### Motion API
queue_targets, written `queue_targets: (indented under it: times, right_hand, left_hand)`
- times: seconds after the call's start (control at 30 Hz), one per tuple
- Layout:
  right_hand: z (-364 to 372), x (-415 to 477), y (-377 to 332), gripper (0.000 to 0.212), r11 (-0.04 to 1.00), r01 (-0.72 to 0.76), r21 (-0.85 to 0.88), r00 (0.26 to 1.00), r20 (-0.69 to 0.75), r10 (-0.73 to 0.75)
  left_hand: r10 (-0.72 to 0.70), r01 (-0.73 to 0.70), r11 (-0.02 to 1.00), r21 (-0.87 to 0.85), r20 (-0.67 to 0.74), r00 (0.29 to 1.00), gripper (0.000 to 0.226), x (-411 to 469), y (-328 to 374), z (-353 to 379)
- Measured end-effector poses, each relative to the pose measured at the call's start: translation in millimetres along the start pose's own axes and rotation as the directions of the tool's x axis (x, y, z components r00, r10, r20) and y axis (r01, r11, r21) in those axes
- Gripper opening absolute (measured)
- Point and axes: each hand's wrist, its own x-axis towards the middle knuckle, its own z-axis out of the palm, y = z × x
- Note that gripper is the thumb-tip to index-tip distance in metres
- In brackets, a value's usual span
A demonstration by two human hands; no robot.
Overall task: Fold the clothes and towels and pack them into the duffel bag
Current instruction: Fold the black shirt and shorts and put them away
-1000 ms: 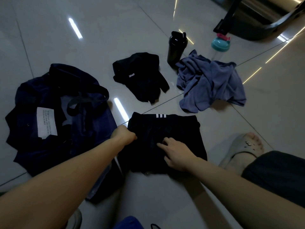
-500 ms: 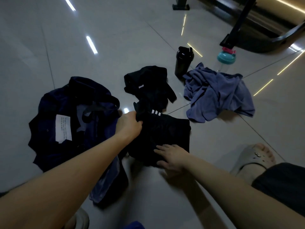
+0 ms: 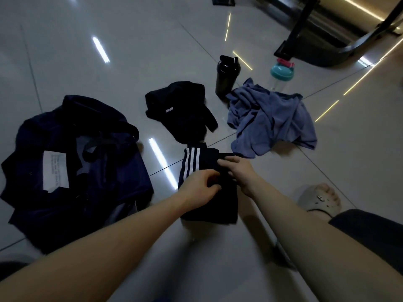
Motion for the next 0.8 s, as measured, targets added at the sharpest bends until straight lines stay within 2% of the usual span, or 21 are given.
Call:
queue_targets:
  times: [0.1,0.17,0.27,0.33,0.43,0.53,0.63,0.8]
  right_hand:
    - [12.4,5.8,4.9,0.053,0.996,0.029,-0.088,0.998,-0.059,-0.034]
    - [17.1,10.0,2.4,0.044,0.997,0.033,-0.075,0.999,-0.038,-0.036]
    - [13.9,14.3,-1.9,0.036,0.995,0.058,-0.078,0.998,-0.003,-0.059]
    - [5.9,12.0,-2.8,0.037,0.994,0.071,-0.086,0.997,-0.004,-0.072]
    - [-8.0,6.3,0.5,0.026,0.994,0.055,-0.098,0.997,-0.047,-0.06]
    - [-20.6,7.1,11.0,0.032,0.994,-0.017,-0.108,0.996,-0.084,0.008]
    - [-25.8,8.7,24.8,0.026,0.99,-0.087,-0.115,0.988,-0.136,0.071]
    - [-27.3,12.9,32.4,0.021,0.973,-0.088,-0.213,0.985,-0.167,0.053]
  left_hand:
    - [0.117,-0.065,0.971,0.232,-0.219,0.969,0.036,-0.8,-28.9,-3.1]
    - [0.172,-0.072,0.932,0.354,-0.259,0.951,0.046,-0.1,-48.7,-7.1]
    - [0.085,0.017,0.893,0.45,-0.206,0.975,0.078,2.0,-72.3,-9.5]
    - [0.046,0.037,0.89,0.454,-0.17,0.984,0.088,4.2,-78.8,-6.3]
    - [0.086,-0.025,0.875,0.484,-0.104,0.991,0.085,8.8,-75.5,2.3]
    - [0.097,-0.065,0.856,0.512,-0.037,0.995,0.077,16.6,-68.0,7.9]
    - [0.109,-0.107,0.801,0.589,0.032,0.994,0.079,23.6,-68.2,9.9]
    - [0.106,-0.136,0.735,0.665,0.086,0.991,0.084,28.4,-75.5,21.4]
